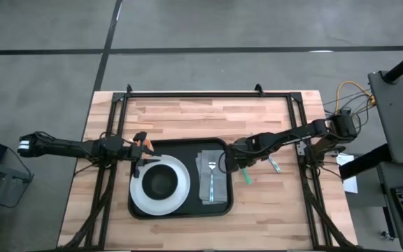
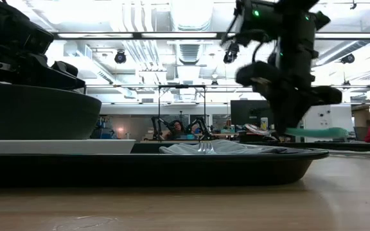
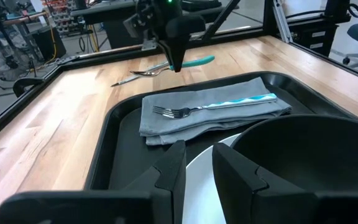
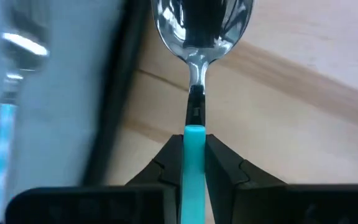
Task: Set up tray
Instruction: Put the green spoon on the gray napkin to the left of the white fork
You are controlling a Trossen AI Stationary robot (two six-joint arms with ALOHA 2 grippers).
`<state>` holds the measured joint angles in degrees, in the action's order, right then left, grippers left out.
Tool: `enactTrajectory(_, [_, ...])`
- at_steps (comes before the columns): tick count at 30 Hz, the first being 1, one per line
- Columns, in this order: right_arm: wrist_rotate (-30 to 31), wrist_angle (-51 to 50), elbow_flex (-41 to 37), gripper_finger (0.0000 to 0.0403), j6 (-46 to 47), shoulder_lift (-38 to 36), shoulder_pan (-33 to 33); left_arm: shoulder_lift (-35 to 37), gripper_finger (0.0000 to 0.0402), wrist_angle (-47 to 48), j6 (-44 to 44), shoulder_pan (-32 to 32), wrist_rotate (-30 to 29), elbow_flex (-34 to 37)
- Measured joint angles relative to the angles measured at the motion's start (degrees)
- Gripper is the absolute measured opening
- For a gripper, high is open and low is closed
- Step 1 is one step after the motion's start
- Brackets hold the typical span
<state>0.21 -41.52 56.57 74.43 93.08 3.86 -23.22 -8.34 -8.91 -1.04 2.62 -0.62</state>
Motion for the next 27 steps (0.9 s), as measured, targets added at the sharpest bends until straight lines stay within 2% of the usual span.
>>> enactTrajectory(15, [0.00, -0.06, 14.73, 0.0030, 8.66, 9.88, 4.21, -0.72, 0.0062, 0.00, 0.00, -0.02, -0.01, 0.02])
enactTrajectory(27, [0.29, -0.16, 27.74, 0.0030, 12.83, 21.52, 5.68, -0.74, 0.0062, 0.00, 0.00, 0.00, -0.01, 0.00])
